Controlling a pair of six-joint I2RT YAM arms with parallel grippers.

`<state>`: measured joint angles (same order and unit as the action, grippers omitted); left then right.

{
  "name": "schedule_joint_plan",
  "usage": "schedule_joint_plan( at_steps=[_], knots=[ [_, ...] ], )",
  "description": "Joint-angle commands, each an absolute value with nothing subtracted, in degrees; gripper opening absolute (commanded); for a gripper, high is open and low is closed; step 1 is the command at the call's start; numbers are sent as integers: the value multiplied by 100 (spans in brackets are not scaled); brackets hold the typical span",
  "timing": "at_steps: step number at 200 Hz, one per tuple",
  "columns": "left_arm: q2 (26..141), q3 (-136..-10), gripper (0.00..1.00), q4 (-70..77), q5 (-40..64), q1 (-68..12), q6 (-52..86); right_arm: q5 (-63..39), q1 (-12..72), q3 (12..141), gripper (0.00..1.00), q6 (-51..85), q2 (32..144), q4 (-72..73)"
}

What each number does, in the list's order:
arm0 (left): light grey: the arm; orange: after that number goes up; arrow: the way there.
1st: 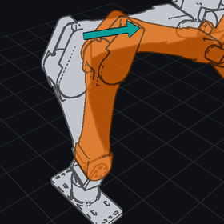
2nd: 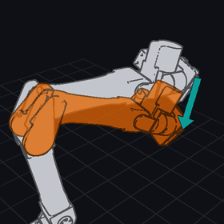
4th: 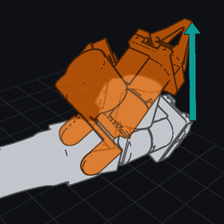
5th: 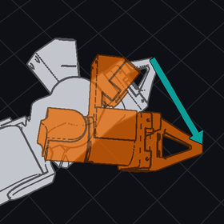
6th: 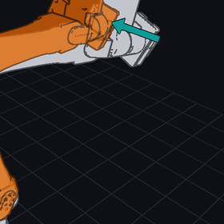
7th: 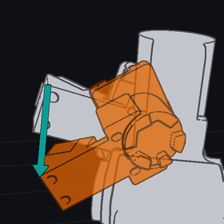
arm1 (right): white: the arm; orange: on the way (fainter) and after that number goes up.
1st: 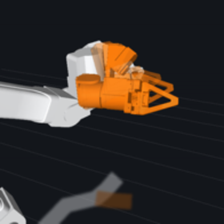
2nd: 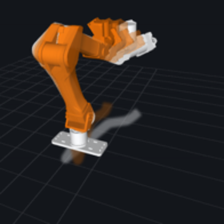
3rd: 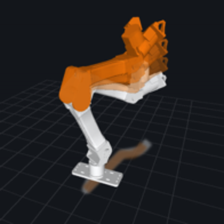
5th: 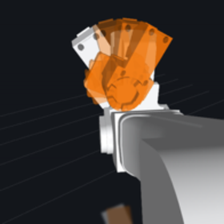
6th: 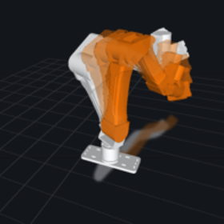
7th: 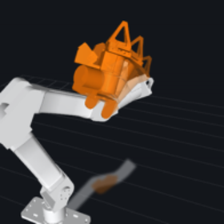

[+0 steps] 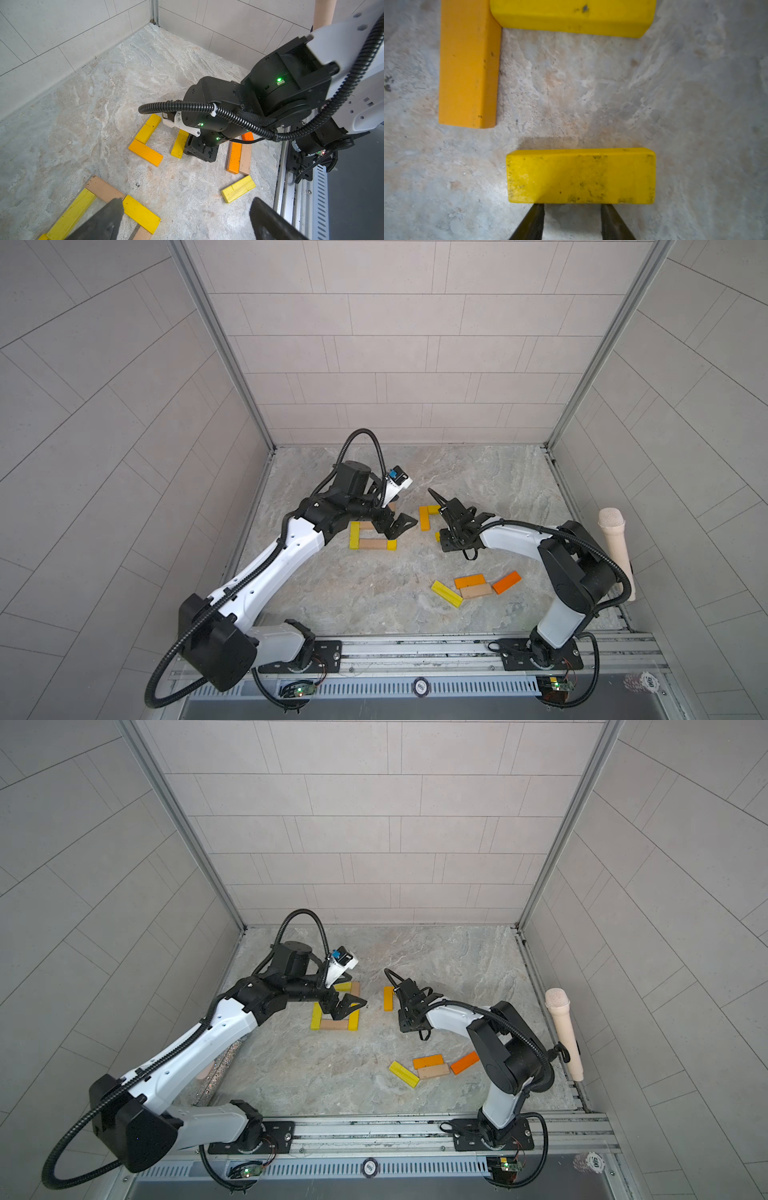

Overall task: Assemble the number 8 with building blocks
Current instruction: Adjust the building block at the center of the board.

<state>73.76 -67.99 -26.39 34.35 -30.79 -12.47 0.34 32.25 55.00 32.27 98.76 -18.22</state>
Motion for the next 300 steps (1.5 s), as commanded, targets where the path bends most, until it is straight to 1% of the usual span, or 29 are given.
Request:
schedule_joint_plan(
  at_steps=[1,42,159,212,272,300],
  knots=[
    [7391,-6856,100,-2571,3432,-3120,-1318,122,3298,5564,46,3647,10011,-1826],
    [7381,-6860,100,-2573,3434,-3120,-1311,82,3310,5660,46,3835,10097,-1745],
    [7369,-6862,100,-2577,3410,-3136,-1325,145,3307,5883,45,3808,10255,-1793],
    [7365,-6848,100,-2580,3392,-3139,-1318,214,3303,5744,45,3754,10010,-1905],
    [7367,-6861,100,-2576,3401,-3146,-1318,264,2948,5326,46,3394,9409,-2147],
    [7389,-6860,100,-2575,3415,-3155,-1310,17,2531,5261,47,2883,9241,-2239]
  ],
)
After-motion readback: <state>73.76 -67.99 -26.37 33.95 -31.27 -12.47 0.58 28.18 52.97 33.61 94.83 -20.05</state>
